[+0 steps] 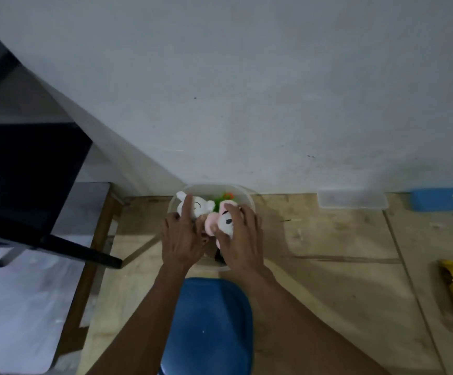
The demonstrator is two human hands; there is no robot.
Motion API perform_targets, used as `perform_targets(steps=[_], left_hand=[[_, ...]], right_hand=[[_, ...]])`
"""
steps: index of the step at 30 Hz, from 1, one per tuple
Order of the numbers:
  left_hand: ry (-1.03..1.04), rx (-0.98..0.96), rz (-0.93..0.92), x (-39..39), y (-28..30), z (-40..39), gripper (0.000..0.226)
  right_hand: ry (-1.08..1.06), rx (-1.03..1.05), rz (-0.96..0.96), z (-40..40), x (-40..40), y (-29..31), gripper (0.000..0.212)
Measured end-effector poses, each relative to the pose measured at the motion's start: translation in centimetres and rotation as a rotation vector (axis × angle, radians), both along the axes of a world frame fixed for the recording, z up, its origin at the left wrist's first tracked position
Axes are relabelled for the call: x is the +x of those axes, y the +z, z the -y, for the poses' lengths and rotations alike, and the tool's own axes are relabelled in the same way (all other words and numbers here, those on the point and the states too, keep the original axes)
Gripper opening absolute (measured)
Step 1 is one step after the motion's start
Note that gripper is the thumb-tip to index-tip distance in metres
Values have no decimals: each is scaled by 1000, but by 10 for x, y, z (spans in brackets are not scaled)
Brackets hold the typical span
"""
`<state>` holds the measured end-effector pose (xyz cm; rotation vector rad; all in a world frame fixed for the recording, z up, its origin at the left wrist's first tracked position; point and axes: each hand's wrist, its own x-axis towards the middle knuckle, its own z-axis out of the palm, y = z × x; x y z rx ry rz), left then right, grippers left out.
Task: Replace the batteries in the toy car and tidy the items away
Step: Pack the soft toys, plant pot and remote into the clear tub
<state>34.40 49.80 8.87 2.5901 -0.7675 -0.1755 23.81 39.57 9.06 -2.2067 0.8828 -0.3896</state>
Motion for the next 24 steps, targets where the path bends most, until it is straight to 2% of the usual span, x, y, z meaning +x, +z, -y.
perform_targets(steps=[3, 6, 9, 11, 14, 18, 21, 24], left_hand=[[-42, -81, -5, 9, -11, -1, 59], [-165, -168, 71, 21, -30, -5, 47], [-314, -110, 88, 32, -49, -5, 54], [-291, -42, 13, 36, -53, 1, 62], [-269, 19, -69, 45, -57, 12, 63], [-253, 105, -89, 52, -42, 33, 74], [-243, 67, -122, 42, -32, 39, 65], [-233, 12, -81, 32, -33, 25, 55]], right_hand=[[-27, -74, -64, -10, 7, -9, 51], [-7, -142, -172, -12, 15, -16, 57], [58, -214, -315, -11, 20, -30, 58], [57, -256, -388, -10, 21, -38, 58], [24, -282, -442, -4, 25, -43, 60], [18, -200, -432, 1, 30, -39, 62], [-59, -139, -369, 4, 28, -29, 61], [-108, -75, -308, 6, 23, -23, 61]])
